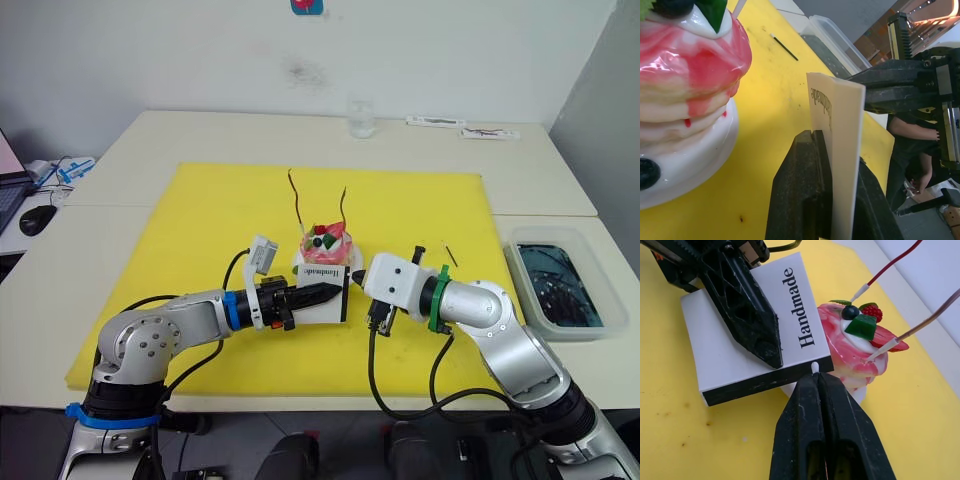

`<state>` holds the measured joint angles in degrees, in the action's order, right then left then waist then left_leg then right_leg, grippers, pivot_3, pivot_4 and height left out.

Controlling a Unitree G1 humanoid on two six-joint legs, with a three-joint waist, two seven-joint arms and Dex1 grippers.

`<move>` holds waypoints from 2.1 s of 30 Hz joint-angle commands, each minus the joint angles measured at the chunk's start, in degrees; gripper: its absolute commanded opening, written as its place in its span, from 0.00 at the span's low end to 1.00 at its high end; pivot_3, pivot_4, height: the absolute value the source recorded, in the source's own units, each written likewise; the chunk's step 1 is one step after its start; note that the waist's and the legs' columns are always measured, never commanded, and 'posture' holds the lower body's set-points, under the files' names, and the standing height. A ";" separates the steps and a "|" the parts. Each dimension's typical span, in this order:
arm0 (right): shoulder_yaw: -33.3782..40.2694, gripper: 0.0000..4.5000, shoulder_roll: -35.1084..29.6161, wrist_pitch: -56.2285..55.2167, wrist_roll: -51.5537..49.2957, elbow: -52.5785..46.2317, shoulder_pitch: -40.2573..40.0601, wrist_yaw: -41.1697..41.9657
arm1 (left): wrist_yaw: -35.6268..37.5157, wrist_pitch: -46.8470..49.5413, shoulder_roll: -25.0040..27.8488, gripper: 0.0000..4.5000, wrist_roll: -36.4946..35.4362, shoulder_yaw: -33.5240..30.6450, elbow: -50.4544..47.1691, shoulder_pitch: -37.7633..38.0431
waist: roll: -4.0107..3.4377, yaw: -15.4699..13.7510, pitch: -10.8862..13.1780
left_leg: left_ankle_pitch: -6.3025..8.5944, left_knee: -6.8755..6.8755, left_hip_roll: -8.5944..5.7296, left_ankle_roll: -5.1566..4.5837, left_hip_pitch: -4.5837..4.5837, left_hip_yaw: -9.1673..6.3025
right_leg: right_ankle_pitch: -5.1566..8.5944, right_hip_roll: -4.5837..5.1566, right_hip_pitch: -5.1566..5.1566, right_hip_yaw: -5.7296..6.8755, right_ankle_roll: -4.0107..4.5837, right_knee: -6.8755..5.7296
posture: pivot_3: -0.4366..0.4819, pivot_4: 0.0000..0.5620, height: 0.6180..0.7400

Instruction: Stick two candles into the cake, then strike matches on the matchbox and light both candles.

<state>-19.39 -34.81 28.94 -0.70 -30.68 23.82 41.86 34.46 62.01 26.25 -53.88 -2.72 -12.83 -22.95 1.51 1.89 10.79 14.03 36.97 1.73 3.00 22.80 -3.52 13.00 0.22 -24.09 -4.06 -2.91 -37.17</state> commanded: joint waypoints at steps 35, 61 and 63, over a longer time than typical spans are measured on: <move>2.00 0.01 -8.54 -5.08 -3.59 -4.73 0.70 16.35 | 6.14 -2.08 6.39 0.00 0.47 -4.88 -0.74 -2.37 | 0.00 0.60 0.01 | 0.00 -0.01 0.00 0.00 -0.03 0.02 | 0.00 0.00 -0.02 -0.01 0.00 -0.02 | 0.48 0.27 1.00; -2.00 0.01 -1.69 -1.18 1.07 -0.77 5.71 7.83 | 4.43 -1.01 3.66 0.00 -0.14 -2.42 -4.05 1.24 | 0.01 -0.01 0.01 | 0.00 0.02 0.00 0.00 -0.02 0.00 | 0.00 0.01 -0.01 0.01 0.00 -0.04 | 0.48 0.27 1.00; -2.85 0.01 -1.09 -1.21 1.47 -0.61 5.91 7.76 | 4.41 -0.87 3.42 0.00 -0.30 -2.35 -3.86 0.93 | 0.01 -0.01 0.01 | 0.00 0.00 0.00 0.00 -0.02 0.00 | 0.00 0.01 -0.01 0.02 0.00 -0.04 | 0.48 0.27 1.00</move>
<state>-22.04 -36.21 29.04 0.15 -30.61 28.35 49.94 38.40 61.15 29.98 -52.99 -4.80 -15.87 -20.99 1.52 1.89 10.80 14.03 36.97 1.73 3.00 22.78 -3.52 13.00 0.24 -24.10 -4.04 -2.91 -37.22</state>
